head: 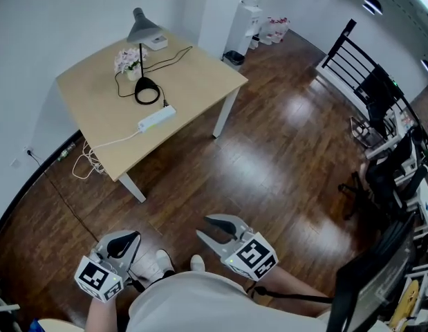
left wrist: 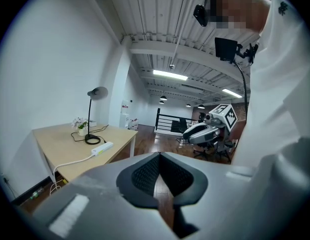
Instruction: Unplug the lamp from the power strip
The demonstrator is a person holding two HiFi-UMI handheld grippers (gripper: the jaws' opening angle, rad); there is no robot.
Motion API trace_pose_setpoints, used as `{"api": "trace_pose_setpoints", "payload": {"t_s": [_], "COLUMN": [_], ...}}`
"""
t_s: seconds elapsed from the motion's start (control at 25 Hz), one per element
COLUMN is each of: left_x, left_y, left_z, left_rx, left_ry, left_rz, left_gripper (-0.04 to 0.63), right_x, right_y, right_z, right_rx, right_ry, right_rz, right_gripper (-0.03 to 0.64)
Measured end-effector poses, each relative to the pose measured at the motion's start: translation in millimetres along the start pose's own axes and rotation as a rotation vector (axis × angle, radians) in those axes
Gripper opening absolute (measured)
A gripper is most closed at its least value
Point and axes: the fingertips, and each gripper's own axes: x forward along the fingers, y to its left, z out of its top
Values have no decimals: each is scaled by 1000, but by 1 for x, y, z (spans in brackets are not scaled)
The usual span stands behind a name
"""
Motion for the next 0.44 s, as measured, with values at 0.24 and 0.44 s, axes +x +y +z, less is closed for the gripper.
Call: {"api": "trace_pose_setpoints", "payload": {"t_s": [0.24,0.44], "left_x": [1,-1], "left_y": [-4,-2], "left_z": [-5,-7], "left_rx": [-4,-8], "left_ry": [1,2], "left_rz": [-2,-1], "left_gripper": [5,5], "right_x": [-3,0], "right_y": [4,5], "right_z": [-4,-2], "right_rx": [2,-6], "right_ry": [8,12], "right_rz": [0,5], "right_gripper": [127,126]}}
